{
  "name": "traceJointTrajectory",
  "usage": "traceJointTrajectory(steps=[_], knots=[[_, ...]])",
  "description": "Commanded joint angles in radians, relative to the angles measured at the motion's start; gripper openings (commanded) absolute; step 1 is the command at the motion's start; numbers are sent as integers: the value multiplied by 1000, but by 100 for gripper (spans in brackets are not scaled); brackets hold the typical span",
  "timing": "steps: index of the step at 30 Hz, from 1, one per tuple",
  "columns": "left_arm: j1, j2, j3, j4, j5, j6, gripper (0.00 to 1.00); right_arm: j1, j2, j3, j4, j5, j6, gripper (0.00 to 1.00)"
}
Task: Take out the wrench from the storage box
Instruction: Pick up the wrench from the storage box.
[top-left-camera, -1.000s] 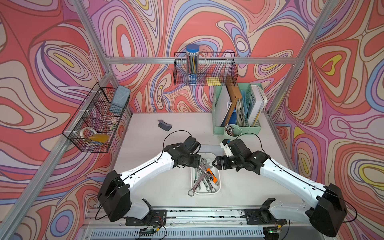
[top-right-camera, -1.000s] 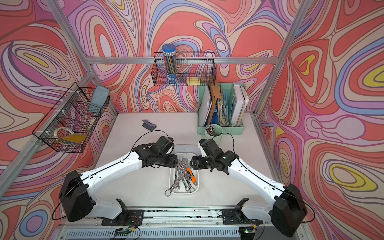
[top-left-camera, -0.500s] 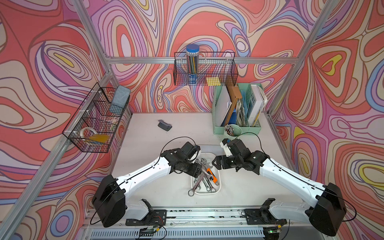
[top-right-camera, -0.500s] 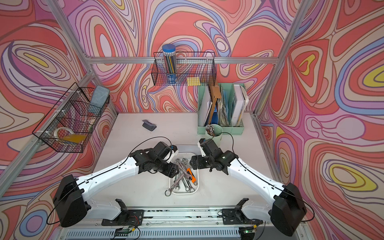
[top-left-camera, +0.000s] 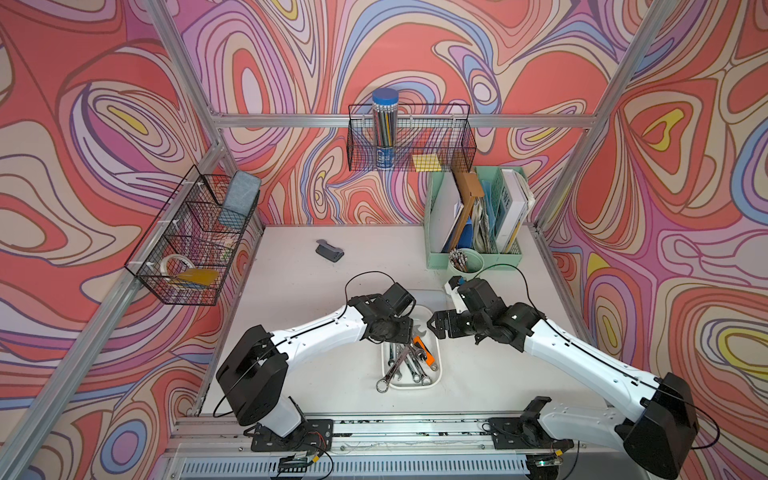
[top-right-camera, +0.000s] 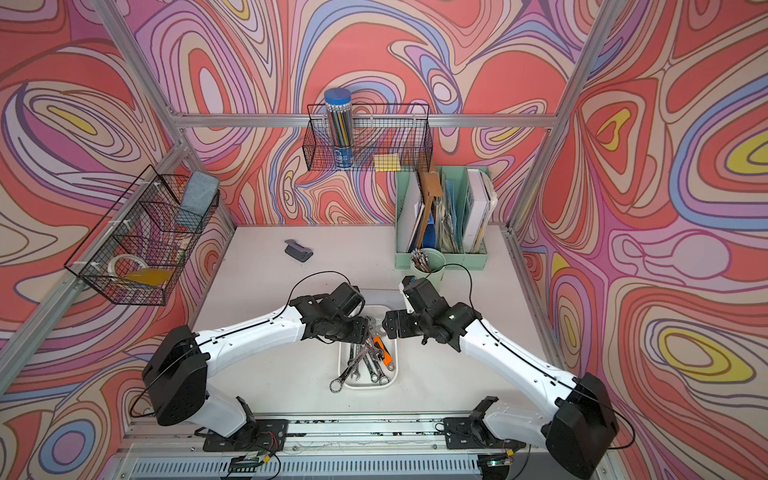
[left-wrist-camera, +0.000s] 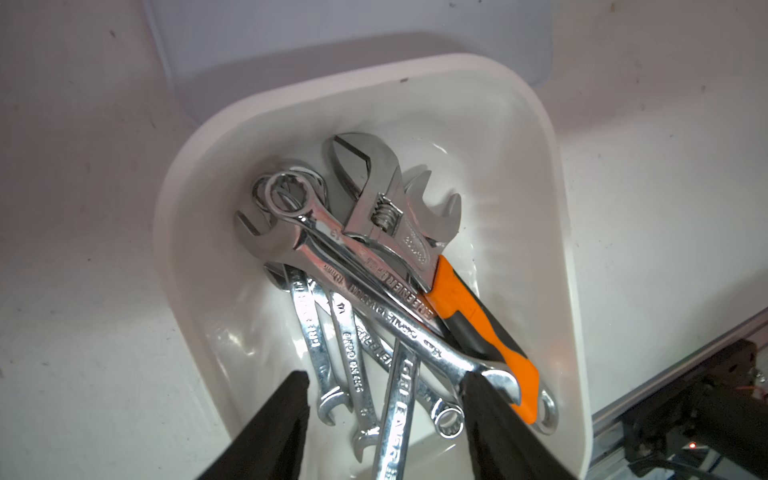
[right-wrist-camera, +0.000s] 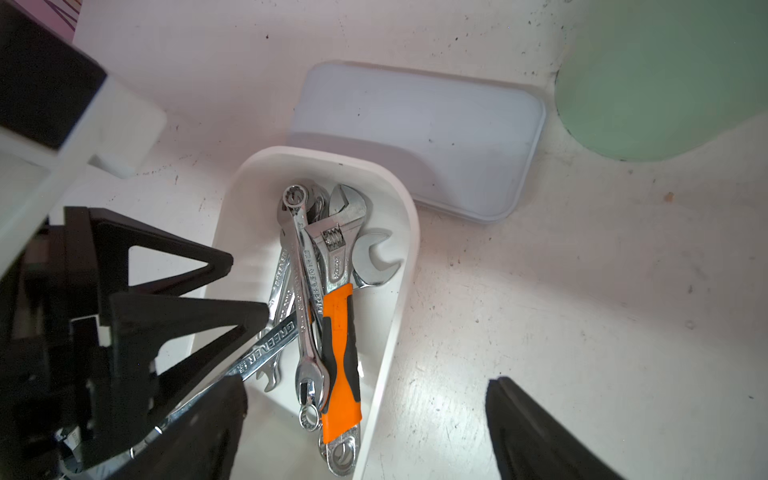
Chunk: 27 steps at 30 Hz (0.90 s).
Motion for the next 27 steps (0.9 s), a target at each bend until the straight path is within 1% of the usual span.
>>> traceJointTrajectory(steps=[1,3,6,9,15,19,27], knots=[[-18,-6,-57,142,-36,-282,57,5,-20,3,0,20,-5,94],[-23,3,-72,191,-48,-357,53,5,-25,-1,6,20,-3,96],[-36,36,-57,179,-57,-404,52,5,-25,-1,11,18,-5,98],[-44,48,-76,177,-62,-442,52,4,-33,-4,15,20,-4,98],[-47,65,-100,180,-71,-465,47,5,-36,-11,23,23,-2,98],[-47,85,-125,218,-71,-498,40,4,-41,-12,20,30,-4,98],[-47,152,-116,249,-65,-501,29,3,-50,-14,8,42,-8,98]])
